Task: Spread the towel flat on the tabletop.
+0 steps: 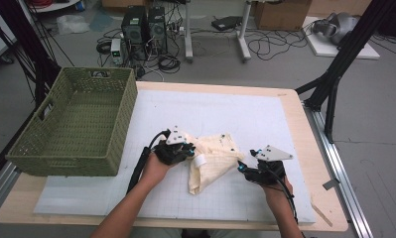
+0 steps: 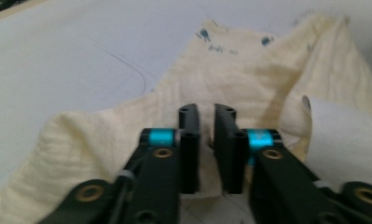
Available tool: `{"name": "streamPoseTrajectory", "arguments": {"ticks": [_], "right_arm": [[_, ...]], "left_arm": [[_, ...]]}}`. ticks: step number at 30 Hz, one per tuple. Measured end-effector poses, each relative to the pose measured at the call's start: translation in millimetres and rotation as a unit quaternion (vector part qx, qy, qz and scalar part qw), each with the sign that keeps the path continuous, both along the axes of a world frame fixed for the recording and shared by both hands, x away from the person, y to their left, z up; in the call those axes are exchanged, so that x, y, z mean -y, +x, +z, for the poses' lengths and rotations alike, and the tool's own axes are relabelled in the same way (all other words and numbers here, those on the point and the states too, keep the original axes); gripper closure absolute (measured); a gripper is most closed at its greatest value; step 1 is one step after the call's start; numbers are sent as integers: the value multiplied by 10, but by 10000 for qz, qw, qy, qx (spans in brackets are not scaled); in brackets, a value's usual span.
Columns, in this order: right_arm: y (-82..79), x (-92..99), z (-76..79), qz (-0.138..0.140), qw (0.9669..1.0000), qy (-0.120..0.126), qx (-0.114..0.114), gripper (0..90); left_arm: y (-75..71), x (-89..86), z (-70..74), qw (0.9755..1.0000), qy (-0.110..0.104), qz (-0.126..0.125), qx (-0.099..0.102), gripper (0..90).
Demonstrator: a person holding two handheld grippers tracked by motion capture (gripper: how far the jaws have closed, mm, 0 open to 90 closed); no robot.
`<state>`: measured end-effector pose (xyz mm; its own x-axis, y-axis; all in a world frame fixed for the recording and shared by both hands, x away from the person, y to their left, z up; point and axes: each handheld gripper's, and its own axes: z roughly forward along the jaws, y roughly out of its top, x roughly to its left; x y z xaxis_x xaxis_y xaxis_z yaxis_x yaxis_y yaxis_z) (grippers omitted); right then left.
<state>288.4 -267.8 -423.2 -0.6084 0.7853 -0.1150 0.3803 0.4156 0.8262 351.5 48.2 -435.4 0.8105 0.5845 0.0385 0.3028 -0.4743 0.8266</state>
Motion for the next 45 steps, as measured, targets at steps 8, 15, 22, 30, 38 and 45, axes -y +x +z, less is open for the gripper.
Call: {"name": "streamPoseTrajectory", "arguments": {"ticks": [8,15,22,30,38,45], "right_arm": [[-22,-47,43,64,9999,148,29,402],[-52,-276,133,403,9987,305,89,406],[32,-611,160,963,9948,331,33,376],[165,-993,62,1626,9860,310,-204,260],[165,-1012,17,1883,9808,-150,-482,763],[44,-662,-3,1713,9836,-28,-572,842]], "left_arm": [[-178,-154,20,9992,-376,133,88,881],[-275,-311,82,9979,-580,200,219,880],[-286,-343,84,9975,-654,163,216,880],[-304,-341,96,9972,-701,84,236,880],[-302,-394,94,9969,-733,185,230,880],[-324,-506,38,9967,-734,322,164,880]]}}
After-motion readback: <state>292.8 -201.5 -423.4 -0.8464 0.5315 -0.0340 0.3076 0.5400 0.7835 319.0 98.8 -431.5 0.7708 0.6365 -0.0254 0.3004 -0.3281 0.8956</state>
